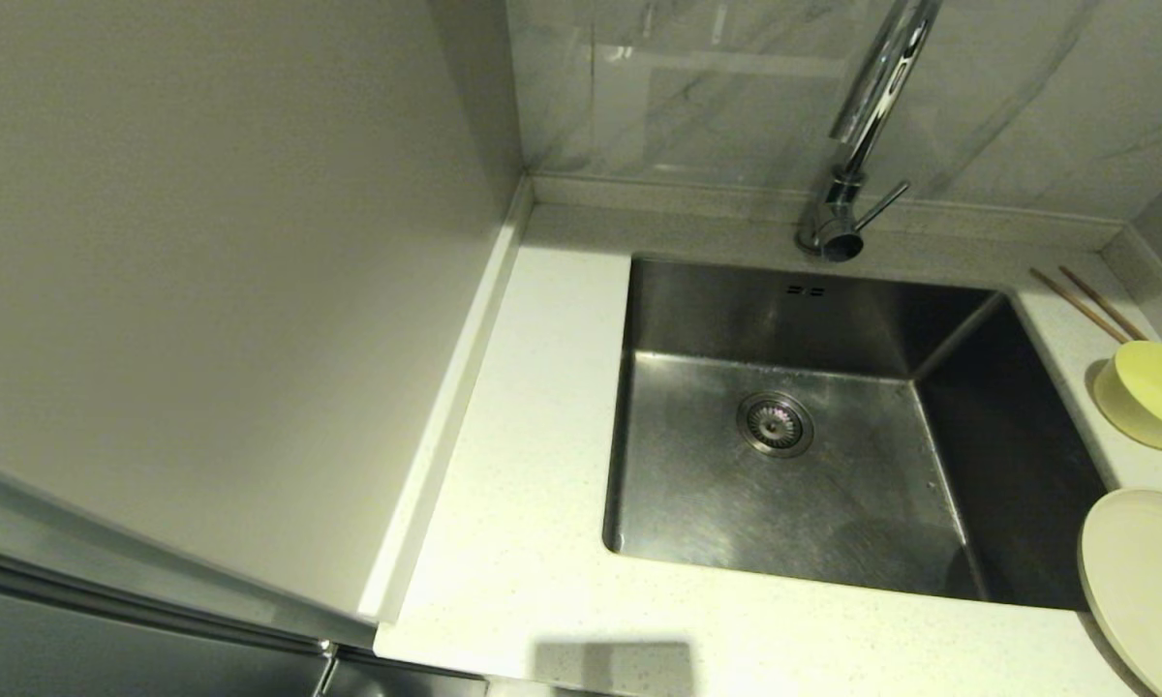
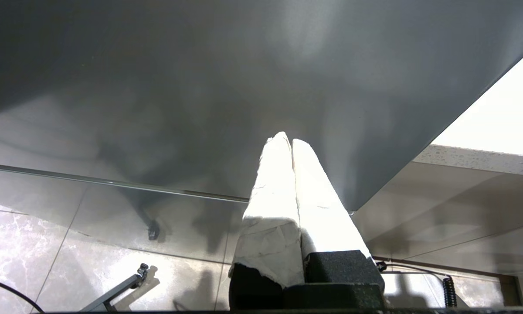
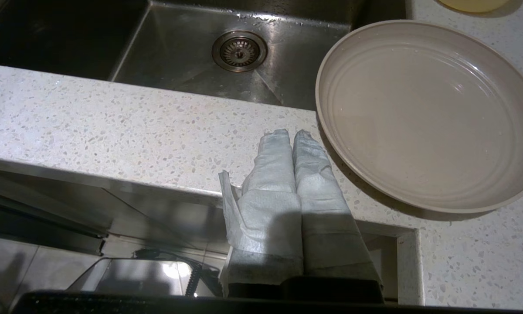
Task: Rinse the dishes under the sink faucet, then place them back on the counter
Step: Turn on the faucet
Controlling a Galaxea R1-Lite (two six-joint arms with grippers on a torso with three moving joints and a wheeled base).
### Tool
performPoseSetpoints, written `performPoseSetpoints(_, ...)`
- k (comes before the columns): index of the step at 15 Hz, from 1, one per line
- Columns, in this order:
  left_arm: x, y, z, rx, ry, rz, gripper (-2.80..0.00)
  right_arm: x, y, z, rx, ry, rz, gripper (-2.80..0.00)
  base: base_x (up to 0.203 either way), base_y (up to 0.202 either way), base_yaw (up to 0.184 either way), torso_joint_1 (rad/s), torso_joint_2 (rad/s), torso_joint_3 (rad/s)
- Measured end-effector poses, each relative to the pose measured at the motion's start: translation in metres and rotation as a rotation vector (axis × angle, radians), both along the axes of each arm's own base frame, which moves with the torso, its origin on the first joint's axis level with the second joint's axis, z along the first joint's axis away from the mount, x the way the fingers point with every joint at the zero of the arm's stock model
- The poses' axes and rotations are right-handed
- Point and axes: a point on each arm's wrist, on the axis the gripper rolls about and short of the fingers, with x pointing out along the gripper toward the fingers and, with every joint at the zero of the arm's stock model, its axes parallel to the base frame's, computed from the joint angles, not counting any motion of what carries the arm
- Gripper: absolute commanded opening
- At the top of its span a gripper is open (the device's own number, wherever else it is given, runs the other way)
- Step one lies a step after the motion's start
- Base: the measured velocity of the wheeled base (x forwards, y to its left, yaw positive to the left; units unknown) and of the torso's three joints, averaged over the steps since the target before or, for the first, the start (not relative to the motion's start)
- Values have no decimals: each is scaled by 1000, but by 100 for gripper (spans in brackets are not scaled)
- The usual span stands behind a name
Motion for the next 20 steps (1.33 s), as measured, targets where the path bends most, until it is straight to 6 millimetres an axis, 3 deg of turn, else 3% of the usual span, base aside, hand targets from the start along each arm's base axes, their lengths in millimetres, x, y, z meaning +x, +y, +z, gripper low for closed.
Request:
performPoseSetpoints(10,0,0,0,0,0,0,-280,-1,0,4,-16,-22,-11,-280,0,0,0,0,0,0)
performPoseSetpoints(16,0,0,0,-1,0,1,-280,-9,0,72,-14,-80,-20,-280,0,0,0,0,0,0)
performPoseSetpoints(18,0,0,0,0,0,0,-280,6,-1,109,-9,-39,-69,-280,0,0,0,0,0,0)
performPoseSetpoints(20,0,0,0,0,0,0,-280,34,-3,152,6,9,-126,-280,0,0,0,0,0,0)
